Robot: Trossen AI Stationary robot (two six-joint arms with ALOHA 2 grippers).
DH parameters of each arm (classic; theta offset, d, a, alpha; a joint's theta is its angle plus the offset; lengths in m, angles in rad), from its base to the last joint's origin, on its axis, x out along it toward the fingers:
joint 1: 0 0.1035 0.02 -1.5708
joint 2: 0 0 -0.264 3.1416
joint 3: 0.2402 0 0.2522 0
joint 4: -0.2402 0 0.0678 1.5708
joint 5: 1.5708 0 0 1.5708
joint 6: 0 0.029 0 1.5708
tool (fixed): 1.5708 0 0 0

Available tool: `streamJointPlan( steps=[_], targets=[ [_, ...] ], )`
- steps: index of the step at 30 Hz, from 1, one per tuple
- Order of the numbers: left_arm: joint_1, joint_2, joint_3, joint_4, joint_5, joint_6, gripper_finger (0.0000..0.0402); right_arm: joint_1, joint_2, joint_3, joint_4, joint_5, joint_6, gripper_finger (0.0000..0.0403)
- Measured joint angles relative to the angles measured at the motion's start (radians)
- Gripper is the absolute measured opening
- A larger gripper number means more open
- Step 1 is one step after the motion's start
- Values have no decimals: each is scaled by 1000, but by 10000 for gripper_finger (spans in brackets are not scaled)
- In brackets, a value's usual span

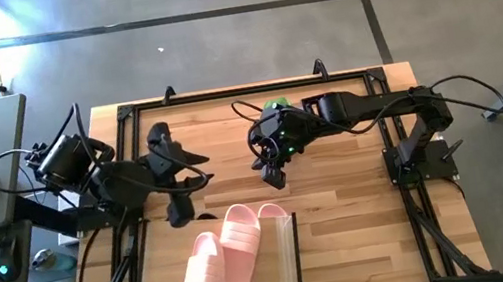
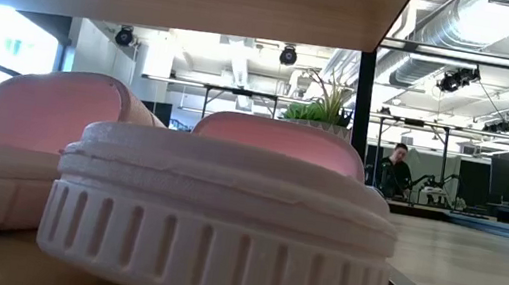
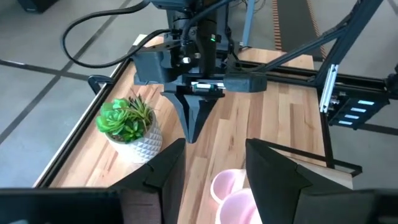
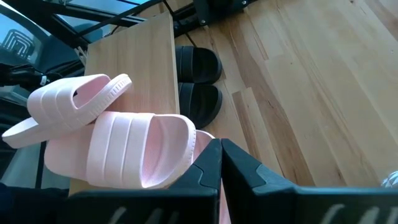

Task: Pick and place slides into the shelf
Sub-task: Adjust the pink slides on the shelf

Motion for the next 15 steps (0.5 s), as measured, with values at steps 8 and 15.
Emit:
streamJointPlan(
  steps=[8,15],
  targets=[
    [-1,0,0,0,39,-8,150,0,1,0,0,0,0,0],
    [-1,0,0,0,43,-12,150,0,1,0,0,0,0,0]
  ],
)
